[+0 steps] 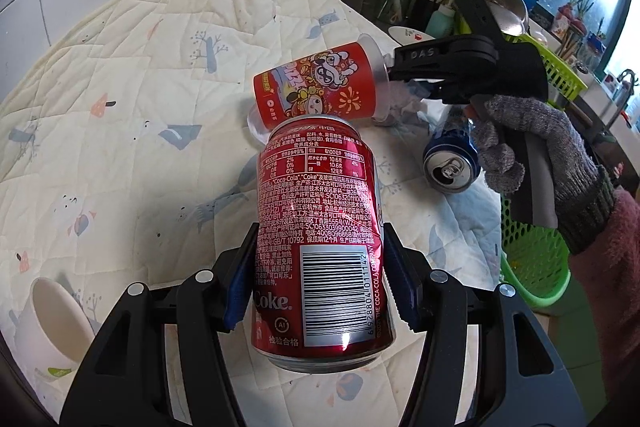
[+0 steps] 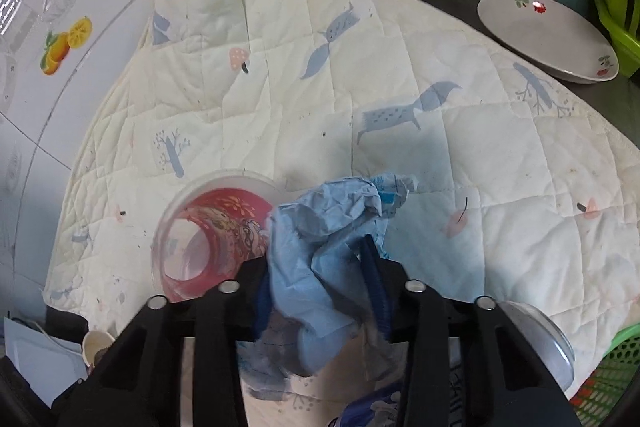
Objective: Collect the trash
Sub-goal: 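Carry the crumpled paper over the green basket and release it with the right gripper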
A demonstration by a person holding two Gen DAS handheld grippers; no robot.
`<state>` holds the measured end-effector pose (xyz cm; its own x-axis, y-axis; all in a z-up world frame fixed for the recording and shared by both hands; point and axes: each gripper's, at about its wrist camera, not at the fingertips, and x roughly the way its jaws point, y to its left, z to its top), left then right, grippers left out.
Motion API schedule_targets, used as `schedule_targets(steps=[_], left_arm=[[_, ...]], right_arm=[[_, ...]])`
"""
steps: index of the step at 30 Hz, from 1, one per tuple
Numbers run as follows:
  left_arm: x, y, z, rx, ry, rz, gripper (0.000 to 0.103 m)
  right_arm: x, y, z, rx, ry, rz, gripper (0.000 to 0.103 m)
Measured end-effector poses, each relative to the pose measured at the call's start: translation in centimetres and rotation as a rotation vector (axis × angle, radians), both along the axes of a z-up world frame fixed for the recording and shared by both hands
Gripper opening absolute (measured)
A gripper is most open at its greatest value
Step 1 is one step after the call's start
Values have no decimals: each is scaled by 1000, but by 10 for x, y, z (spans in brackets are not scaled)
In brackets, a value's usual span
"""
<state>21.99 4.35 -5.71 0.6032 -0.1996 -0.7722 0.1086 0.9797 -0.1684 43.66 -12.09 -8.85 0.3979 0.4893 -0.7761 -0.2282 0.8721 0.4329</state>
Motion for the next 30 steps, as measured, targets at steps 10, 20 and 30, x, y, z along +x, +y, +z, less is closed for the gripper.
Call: schedule_targets(steps=[10,20,30], left_arm=[[-7,-5,7,-5,-13,-12,57],[-20,-24,22,-19,-44,-46,57],[-33,-71,37,-39,-77,-140,57]], right_arm=[[-17,-24,36,100,-64,-34,26],[-75,-66,97,179,-188,-37,26],[-158,-145,89,39,-220,-106,26]])
